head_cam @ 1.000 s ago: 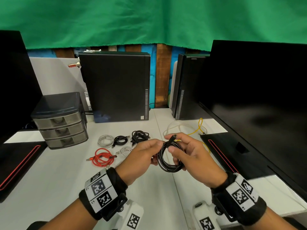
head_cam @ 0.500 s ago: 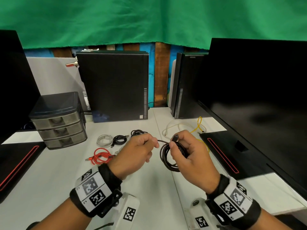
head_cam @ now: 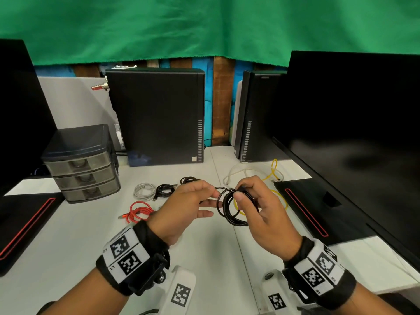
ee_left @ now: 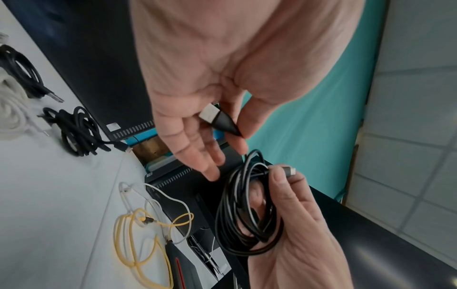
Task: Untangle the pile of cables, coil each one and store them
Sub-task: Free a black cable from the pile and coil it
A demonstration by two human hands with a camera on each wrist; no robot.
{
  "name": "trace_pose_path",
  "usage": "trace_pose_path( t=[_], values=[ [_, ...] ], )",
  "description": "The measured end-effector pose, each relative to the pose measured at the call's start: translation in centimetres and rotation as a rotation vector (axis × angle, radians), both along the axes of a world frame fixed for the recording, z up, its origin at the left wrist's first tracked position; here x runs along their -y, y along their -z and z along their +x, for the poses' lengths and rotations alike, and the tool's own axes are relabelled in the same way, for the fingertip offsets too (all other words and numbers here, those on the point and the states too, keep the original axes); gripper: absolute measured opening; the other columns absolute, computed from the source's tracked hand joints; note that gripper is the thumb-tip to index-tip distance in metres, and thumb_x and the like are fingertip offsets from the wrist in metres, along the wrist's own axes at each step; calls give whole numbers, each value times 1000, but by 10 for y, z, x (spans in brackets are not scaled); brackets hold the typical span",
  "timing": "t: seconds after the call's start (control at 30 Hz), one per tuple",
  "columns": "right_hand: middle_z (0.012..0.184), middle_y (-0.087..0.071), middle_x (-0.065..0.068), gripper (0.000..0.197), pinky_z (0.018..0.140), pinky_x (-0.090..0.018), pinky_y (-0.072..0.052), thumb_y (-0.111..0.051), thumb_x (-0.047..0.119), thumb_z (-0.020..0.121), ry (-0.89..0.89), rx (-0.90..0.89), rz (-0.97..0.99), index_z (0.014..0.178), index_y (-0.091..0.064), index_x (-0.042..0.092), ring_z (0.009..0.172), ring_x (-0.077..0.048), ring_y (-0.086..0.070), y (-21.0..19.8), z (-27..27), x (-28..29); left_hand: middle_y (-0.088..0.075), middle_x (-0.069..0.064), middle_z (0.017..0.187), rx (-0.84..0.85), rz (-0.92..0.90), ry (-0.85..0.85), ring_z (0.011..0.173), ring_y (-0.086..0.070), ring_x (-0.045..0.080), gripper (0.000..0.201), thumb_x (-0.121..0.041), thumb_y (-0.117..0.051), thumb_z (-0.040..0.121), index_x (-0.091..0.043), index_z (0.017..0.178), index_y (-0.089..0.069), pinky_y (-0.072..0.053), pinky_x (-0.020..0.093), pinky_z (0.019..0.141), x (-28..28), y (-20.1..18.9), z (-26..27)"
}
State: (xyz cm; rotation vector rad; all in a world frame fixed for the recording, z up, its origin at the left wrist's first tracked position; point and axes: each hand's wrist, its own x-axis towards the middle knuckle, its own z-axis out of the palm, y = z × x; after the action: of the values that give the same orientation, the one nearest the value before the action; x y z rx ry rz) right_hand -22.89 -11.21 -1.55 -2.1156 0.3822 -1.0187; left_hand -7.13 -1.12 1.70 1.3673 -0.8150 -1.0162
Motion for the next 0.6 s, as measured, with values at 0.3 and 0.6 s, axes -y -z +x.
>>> trace_pose_path(
  t=[0.3, 0.6],
  values=[
    [72, -61, 3, 11, 67, -25, -52, -58, 8, 100, -35, 149, 191, 96, -61, 18, 67, -16, -61, -5, 4, -8, -70, 14, 95, -315, 25, 202, 96, -69, 28, 20, -16, -44, 103, -6, 102, -61, -50, 45, 102, -2, 8, -4],
    [62, -58, -1, 5, 61, -27, -52, -63, 15, 93, -150, 252, 548, 97, -64, 12, 62, -16, -56, -17, 0, -7, -65, 9, 76, -689, -69, 58, 73, -68, 22, 16, -18, -47, 100, -6, 98, -58, -58, 35, 82, 2, 5, -20]
  ],
)
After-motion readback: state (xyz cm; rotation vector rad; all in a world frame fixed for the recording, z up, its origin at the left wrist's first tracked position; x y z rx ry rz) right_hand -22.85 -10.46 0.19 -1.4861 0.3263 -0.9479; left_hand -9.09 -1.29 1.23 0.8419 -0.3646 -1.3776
